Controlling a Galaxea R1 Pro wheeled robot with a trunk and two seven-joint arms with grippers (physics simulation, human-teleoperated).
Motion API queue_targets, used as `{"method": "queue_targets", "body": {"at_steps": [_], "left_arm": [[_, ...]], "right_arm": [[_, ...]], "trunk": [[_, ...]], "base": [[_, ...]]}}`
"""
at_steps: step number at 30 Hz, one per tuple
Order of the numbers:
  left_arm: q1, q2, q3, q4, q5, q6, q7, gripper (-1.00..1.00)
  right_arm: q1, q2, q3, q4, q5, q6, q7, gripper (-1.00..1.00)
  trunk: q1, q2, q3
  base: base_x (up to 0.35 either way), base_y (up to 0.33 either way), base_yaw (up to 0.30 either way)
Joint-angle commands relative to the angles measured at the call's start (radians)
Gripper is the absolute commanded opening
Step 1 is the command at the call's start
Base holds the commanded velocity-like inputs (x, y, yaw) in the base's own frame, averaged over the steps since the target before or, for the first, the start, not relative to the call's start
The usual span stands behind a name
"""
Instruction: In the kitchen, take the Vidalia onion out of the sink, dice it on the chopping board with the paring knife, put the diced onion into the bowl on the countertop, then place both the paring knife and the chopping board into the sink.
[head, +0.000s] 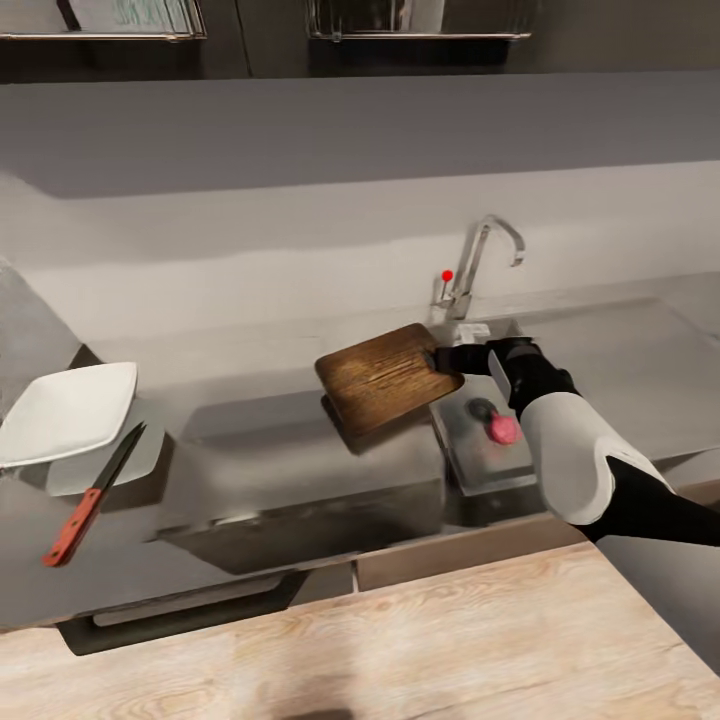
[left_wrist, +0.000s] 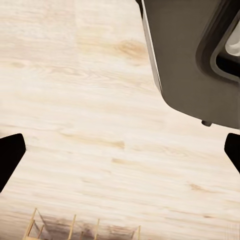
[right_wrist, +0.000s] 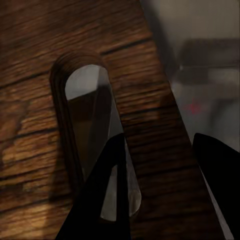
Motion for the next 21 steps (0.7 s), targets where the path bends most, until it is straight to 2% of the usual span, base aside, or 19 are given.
{"method": "queue_targets", "body": {"at_steps": [1, 11, 21], "left_arm": [[-0.001, 0.000, 0.000, 0.002, 0.002, -0.005, 0.000, 1.00], [-0.001, 0.000, 0.000, 0.002, 0.002, -0.005, 0.000, 1.00], [-0.001, 0.000, 0.000, 0.002, 0.002, -0.006, 0.000, 1.00]], "right_arm": [[-0.001, 0.003, -0.010, -0.002, 0.002, 0.007, -0.006, -1.00], [-0.001, 0.013, -0.011, -0.001, 0.002, 0.007, -0.042, -1.00], [-0.001, 0.017, -0.015, 0.019, -0.002, 0.007, -0.179, -1.00]], "trunk": [[0.001, -0.002, -0.001], [0.001, -0.002, -0.001], [0.001, -0.002, -0.001]], "base": [[-0.029, 0.279, 0.000], [-0.104, 0.278, 0.000], [-0.142, 0.262, 0.000]]}}
